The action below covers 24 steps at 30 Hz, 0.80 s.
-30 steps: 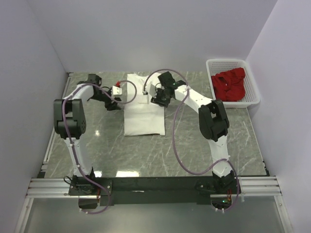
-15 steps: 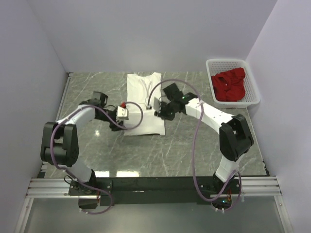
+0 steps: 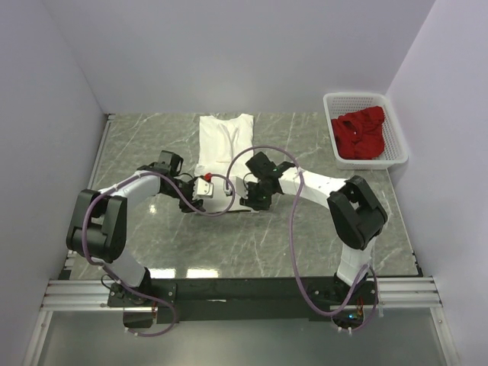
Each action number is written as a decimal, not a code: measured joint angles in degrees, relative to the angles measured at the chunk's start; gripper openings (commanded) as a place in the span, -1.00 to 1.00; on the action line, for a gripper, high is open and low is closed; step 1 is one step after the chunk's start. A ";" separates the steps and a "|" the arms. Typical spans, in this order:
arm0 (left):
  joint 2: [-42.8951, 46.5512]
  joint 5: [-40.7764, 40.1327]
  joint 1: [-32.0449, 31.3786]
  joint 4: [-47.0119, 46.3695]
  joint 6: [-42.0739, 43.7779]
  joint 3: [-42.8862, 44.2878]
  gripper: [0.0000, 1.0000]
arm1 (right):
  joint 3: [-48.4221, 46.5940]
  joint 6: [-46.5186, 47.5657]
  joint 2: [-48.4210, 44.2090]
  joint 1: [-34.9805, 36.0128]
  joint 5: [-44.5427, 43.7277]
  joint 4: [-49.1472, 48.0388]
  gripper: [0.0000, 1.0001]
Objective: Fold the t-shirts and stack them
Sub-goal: Fold the tshirt
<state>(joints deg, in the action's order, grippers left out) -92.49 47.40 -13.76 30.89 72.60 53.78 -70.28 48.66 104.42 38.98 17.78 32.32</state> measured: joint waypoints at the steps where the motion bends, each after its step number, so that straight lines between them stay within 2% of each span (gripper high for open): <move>1: 0.02 -0.50 -0.04 0.09 0.26 -0.09 0.16 | 0.24 0.11 0.00 0.07 -0.02 -0.11 -0.27; 5: 0.02 -2.82 -0.48 0.50 1.25 -0.20 0.14 | 0.57 0.50 -0.02 0.48 -0.42 -0.24 -0.17; 12: -0.33 -6.78 -1.01 1.31 2.64 -0.20 0.04 | 0.61 1.14 0.52 1.22 -1.05 -0.31 -0.16; 15: -1.11 -8.02 -1.07 1.33 3.08 -0.20 -0.02 | 1.64 1.57 1.29 1.29 -2.14 -1.29 -0.18; 24: -0.68 -9.18 -1.79 0.96 3.85 -2.60 0.01 | 2.25 2.19 1.84 1.40 -3.85 -2.56 -0.28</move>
<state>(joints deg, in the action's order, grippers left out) -93.17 38.22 -15.55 31.86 76.44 51.18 -68.03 50.85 106.26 40.38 13.93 29.76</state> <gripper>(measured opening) 0.506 0.369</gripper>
